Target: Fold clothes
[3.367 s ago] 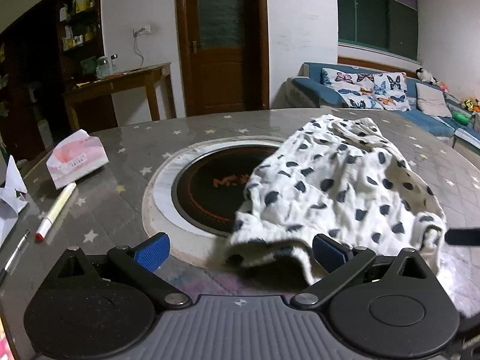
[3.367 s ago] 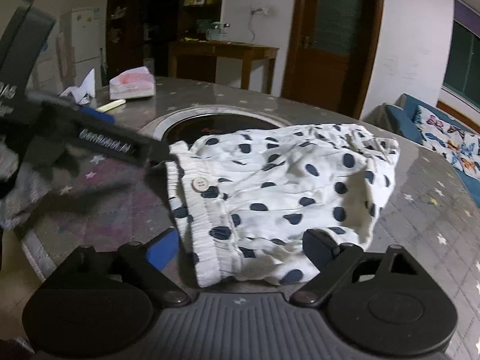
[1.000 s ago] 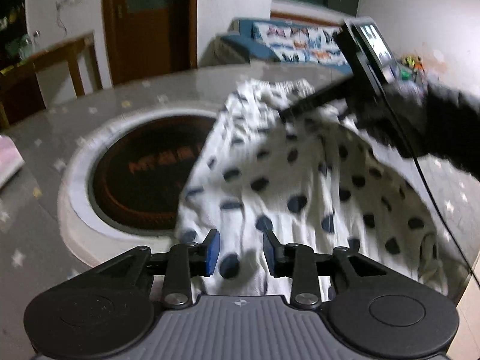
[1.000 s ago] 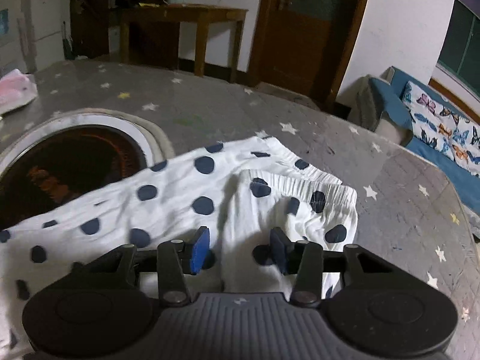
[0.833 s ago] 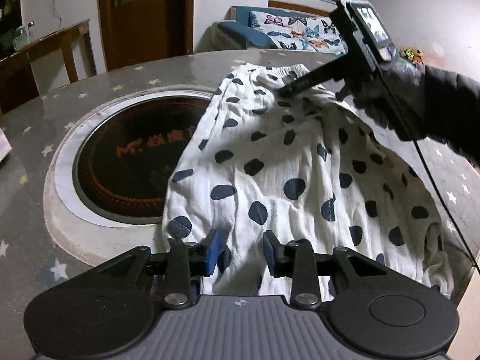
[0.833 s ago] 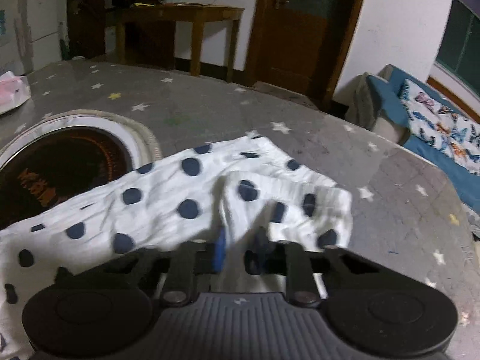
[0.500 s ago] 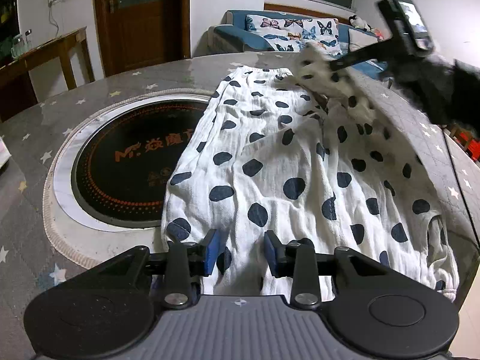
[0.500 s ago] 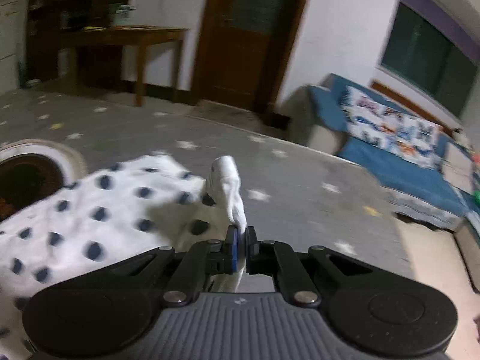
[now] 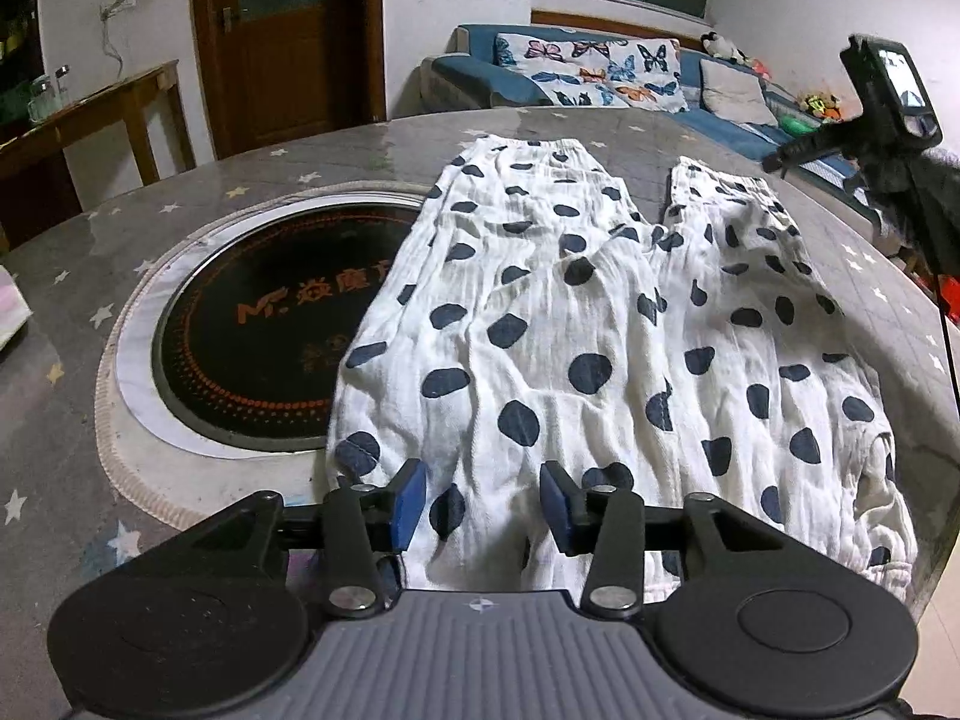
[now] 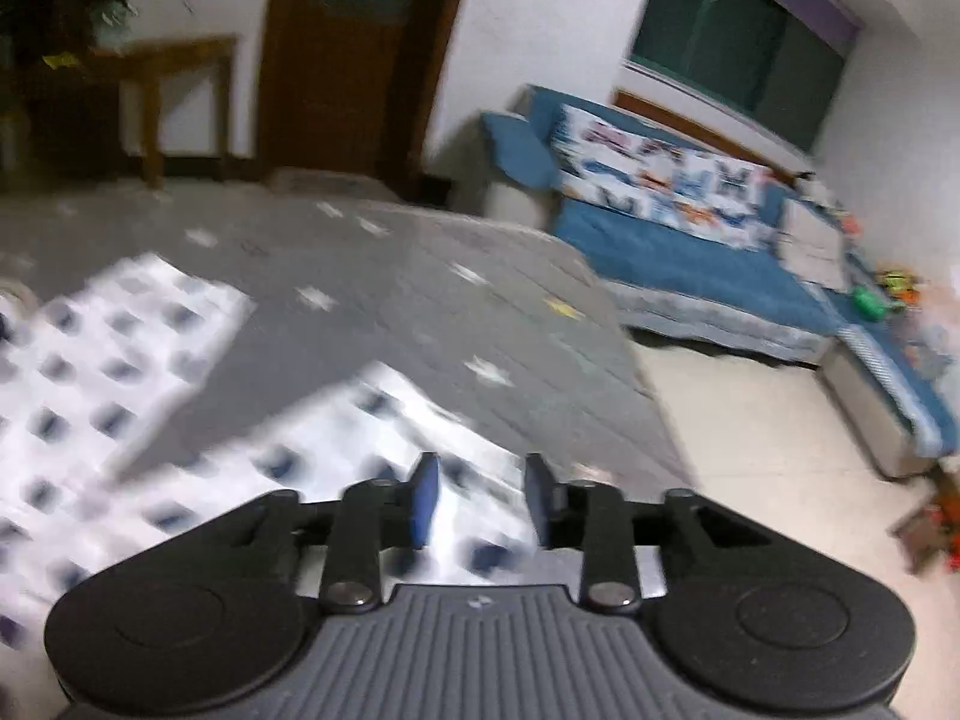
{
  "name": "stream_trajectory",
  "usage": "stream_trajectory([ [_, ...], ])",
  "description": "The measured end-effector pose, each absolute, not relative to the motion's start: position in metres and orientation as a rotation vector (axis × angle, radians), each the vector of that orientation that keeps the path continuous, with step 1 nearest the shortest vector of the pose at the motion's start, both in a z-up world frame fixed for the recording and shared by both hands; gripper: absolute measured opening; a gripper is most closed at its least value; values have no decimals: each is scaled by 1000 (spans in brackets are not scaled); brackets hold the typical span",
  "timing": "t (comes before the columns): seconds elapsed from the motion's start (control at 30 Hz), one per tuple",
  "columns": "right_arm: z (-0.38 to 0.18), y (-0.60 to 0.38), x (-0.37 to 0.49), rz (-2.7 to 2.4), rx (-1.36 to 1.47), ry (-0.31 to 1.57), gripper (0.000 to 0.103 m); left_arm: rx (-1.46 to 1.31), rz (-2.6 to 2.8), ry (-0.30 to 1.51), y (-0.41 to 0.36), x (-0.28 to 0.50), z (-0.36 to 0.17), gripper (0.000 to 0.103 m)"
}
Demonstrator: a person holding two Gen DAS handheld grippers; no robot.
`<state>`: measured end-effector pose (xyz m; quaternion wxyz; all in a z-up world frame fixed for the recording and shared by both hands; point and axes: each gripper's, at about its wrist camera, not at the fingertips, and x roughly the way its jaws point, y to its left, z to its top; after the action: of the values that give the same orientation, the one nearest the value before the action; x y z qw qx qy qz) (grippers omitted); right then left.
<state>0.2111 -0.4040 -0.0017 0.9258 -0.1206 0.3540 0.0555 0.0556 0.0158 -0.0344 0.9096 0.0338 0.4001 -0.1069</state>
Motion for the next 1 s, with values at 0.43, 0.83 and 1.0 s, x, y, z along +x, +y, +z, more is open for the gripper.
stream_trajectory([
  [0.43, -12, -247, 284, 536, -119, 832, 44, 71, -109, 806, 40, 49, -34, 56],
  [0.83, -43, -201, 324, 457, -151, 910, 35, 36, -189, 813, 44, 47, -41, 34],
  [1.0, -42, -183, 332, 459, -156, 902, 8, -8, -208, 796, 50, 45, -40, 11],
])
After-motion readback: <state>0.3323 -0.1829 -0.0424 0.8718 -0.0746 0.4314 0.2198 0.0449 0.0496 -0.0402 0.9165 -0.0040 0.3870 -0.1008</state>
